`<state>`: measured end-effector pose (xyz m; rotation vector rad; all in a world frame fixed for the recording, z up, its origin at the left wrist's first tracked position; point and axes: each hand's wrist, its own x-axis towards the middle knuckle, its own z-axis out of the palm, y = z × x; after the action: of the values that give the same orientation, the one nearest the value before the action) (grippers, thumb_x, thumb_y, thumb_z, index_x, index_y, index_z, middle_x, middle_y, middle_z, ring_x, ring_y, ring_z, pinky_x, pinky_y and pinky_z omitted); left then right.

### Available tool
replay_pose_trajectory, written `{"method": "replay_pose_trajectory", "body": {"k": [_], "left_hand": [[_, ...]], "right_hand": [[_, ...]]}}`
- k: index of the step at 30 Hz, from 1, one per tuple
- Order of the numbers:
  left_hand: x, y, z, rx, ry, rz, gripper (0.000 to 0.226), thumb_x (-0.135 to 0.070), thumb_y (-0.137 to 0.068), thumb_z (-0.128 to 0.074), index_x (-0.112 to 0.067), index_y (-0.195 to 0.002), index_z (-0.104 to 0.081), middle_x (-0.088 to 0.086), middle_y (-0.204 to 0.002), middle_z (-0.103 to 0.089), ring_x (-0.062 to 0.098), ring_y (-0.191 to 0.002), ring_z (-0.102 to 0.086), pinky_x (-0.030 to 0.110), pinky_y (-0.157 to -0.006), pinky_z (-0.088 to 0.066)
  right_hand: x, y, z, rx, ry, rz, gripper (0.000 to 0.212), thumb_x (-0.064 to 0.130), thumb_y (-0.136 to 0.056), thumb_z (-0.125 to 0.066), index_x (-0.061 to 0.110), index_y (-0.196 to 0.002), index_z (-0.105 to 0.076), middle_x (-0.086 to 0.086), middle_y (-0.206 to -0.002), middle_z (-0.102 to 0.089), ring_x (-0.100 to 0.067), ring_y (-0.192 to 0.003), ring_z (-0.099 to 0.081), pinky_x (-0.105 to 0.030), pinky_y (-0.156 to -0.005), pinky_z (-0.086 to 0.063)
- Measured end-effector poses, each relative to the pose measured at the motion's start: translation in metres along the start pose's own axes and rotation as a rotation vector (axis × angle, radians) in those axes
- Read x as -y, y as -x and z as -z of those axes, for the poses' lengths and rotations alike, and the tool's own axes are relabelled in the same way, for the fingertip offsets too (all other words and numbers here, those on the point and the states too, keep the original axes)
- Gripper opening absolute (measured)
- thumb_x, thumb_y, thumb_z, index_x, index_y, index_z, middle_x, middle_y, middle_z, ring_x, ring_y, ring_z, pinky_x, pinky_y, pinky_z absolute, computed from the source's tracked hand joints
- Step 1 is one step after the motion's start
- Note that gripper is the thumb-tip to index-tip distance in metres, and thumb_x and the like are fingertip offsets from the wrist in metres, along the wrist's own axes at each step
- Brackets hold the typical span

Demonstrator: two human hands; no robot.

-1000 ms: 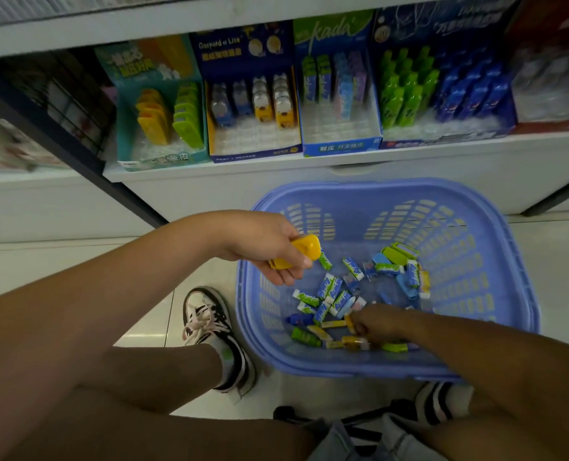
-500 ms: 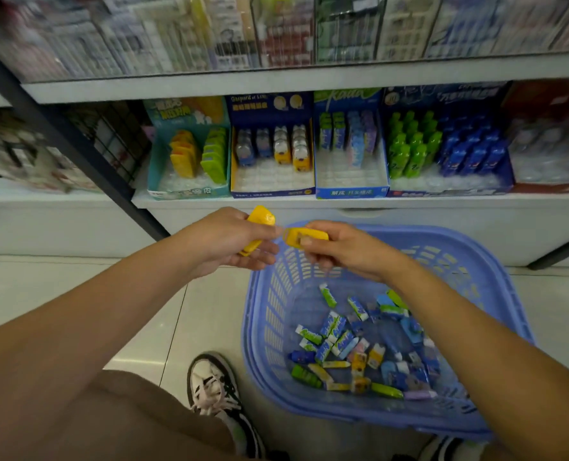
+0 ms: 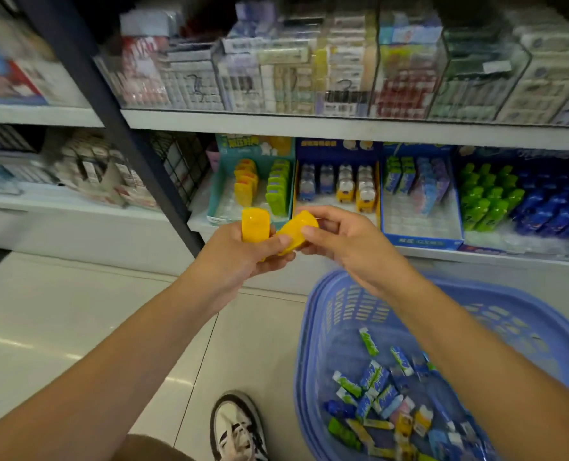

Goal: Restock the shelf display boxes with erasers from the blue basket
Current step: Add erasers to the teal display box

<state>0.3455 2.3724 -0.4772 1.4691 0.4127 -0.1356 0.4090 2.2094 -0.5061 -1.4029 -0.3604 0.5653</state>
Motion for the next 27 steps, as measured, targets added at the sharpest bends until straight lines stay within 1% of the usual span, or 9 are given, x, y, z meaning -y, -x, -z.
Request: {"method": "replay_pose_trajectory", "body": {"k": [3, 6, 9, 12, 14, 18, 22, 24, 27], "left_hand": [[-0.003, -0.009, 0.015, -0.084, -0.026, -0.083, 0.012, -0.006, -0.083, -0.068, -0.001, -0.09, -0.06, 0.013, -0.082, -0.066, 0.018, -0.07, -0.071, 0.02, -0.063, -0.057], [-0.003, -0.022, 0.034, -0.185, -0.006, -0.072, 0.011, -0.011, -0.083, -0.07, -0.008, -0.082, -0.06, 0.011, -0.079, -0.067, 0.022, -0.074, -0.072, 0.023, -0.064, -0.059], [-0.002, -0.035, 0.059, -0.302, 0.012, 0.003, 0.012, -0.019, -0.086, -0.068, -0.009, -0.085, -0.063, 0.005, -0.077, -0.069, 0.015, -0.065, -0.071, 0.02, -0.056, -0.056], [0.003, -0.044, 0.079, -0.39, -0.019, 0.102, 0.015, -0.025, -0.087, -0.067, -0.011, -0.084, -0.062, 0.001, -0.07, -0.063, 0.012, -0.059, -0.06, 0.021, -0.055, -0.051], [0.007, -0.047, 0.085, -0.391, 0.012, 0.151, 0.013, -0.021, -0.087, -0.066, -0.01, -0.083, -0.061, 0.002, -0.069, -0.06, 0.013, -0.059, -0.055, 0.024, -0.057, -0.047], [0.012, -0.05, 0.088, -0.323, 0.018, 0.174, 0.008, -0.017, -0.087, -0.066, -0.01, -0.085, -0.062, 0.001, -0.072, -0.064, 0.011, -0.06, -0.058, 0.022, -0.056, -0.048], [0.011, -0.055, 0.098, -0.29, 0.044, 0.169, 0.007, -0.018, -0.087, -0.066, -0.012, -0.086, -0.063, 0.0, -0.073, -0.067, 0.01, -0.059, -0.061, 0.02, -0.054, -0.048], [0.01, -0.058, 0.103, -0.281, 0.061, 0.164, 0.007, -0.018, -0.086, -0.066, -0.012, -0.085, -0.063, 0.0, -0.072, -0.067, 0.009, -0.059, -0.061, 0.02, -0.054, -0.048], [0.011, -0.06, 0.107, -0.256, 0.064, 0.164, 0.008, -0.019, -0.086, -0.067, -0.012, -0.084, -0.064, -0.001, -0.071, -0.068, 0.008, -0.057, -0.061, 0.019, -0.053, -0.049]], "right_hand": [[0.002, -0.021, -0.016, -0.053, -0.075, -0.011, 0.028, 0.006, -0.089, -0.059, 0.007, -0.116, -0.059, -0.012, -0.096, -0.068, -0.013, -0.075, -0.068, -0.02, -0.072, -0.057], [0.007, -0.047, -0.028, -0.1, -0.012, 0.067, 0.02, 0.005, -0.087, -0.062, 0.014, -0.105, -0.064, -0.009, -0.091, -0.067, -0.01, -0.074, -0.068, -0.02, -0.068, -0.057], [0.01, -0.083, -0.037, -0.23, 0.278, 0.175, 0.024, 0.004, -0.085, -0.065, 0.013, -0.107, -0.063, -0.004, -0.094, -0.063, -0.013, -0.081, -0.065, -0.023, -0.073, -0.057], [0.012, -0.121, -0.051, -0.281, 0.554, 0.312, 0.029, 0.009, -0.081, -0.07, 0.014, -0.11, -0.066, 0.004, -0.091, -0.065, 0.0, -0.076, -0.058, -0.006, -0.071, -0.047], [0.011, -0.149, -0.06, -0.293, 0.673, 0.361, 0.03, 0.013, -0.081, -0.071, 0.013, -0.111, -0.067, 0.002, -0.096, -0.068, 0.001, -0.078, -0.058, 0.001, -0.067, -0.041], [0.003, -0.206, -0.068, -0.296, 0.86, 0.201, 0.027, 0.021, -0.085, -0.067, 0.015, -0.111, -0.065, -0.005, -0.111, -0.068, -0.021, -0.1, -0.063, -0.025, -0.082, -0.049], [-0.004, -0.236, -0.068, -0.216, 0.952, 0.138, 0.021, 0.013, -0.082, -0.067, 0.009, -0.103, -0.065, -0.009, -0.108, -0.067, -0.025, -0.104, -0.06, -0.03, -0.09, -0.047], [-0.005, -0.242, -0.071, -0.187, 1.0, 0.109, 0.018, 0.012, -0.081, -0.067, 0.012, -0.098, -0.065, -0.009, -0.109, -0.066, -0.025, -0.105, -0.059, -0.03, -0.09, -0.046], [-0.005, -0.247, -0.074, -0.182, 1.111, 0.078, 0.02, 0.014, -0.081, -0.065, 0.016, -0.1, -0.065, -0.009, -0.112, -0.065, -0.028, -0.106, -0.058, -0.039, -0.092, -0.047]]}}
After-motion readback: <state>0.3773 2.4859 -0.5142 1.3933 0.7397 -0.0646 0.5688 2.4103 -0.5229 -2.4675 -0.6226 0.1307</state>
